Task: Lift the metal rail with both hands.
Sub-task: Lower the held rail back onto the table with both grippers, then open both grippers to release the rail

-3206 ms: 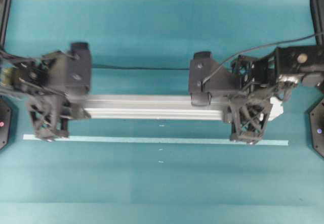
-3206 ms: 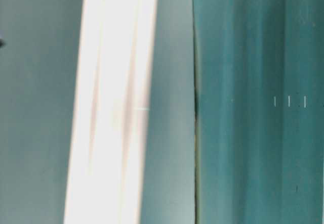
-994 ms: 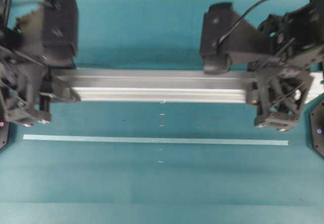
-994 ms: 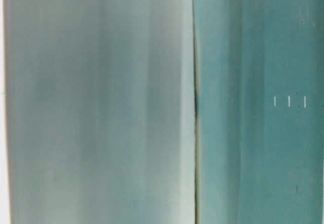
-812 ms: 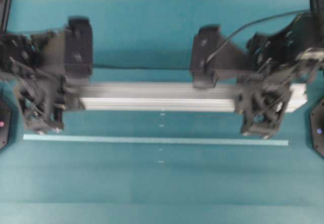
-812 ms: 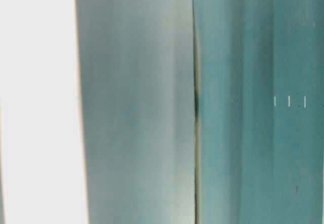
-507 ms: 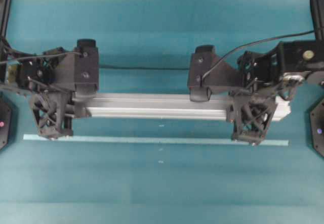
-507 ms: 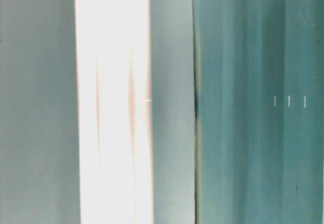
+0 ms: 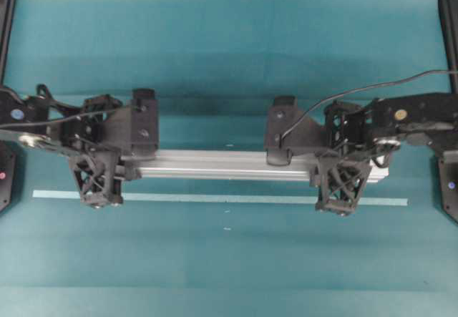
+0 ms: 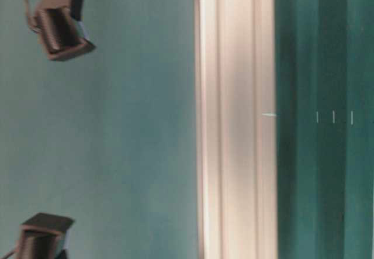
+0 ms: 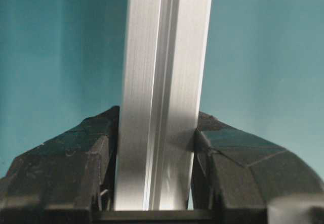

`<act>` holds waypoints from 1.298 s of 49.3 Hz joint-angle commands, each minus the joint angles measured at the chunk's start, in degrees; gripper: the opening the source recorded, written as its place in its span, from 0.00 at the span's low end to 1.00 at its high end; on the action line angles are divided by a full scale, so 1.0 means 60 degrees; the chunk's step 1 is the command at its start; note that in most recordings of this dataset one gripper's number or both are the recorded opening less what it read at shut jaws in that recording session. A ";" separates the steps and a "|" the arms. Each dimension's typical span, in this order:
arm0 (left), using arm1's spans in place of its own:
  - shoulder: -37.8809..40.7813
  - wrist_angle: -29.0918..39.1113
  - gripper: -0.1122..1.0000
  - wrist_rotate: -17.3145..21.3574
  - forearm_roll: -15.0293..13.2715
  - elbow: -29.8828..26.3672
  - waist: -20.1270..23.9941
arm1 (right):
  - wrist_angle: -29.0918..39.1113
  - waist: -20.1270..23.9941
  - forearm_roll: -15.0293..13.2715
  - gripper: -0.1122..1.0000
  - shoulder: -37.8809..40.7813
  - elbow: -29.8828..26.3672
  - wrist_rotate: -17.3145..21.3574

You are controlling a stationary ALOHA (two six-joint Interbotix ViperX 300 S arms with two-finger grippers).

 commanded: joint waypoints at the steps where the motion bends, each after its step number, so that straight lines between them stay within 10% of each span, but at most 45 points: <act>1: 0.0103 -0.0073 0.37 -0.0322 -0.0029 -0.0044 0.0073 | -0.0469 0.0015 0.0044 0.44 0.0205 0.0029 0.0088; 64: 0.1509 -0.1729 0.37 -0.0996 -0.0029 0.0806 -0.0293 | -0.2783 0.0249 0.0044 0.44 0.1494 0.1113 0.0029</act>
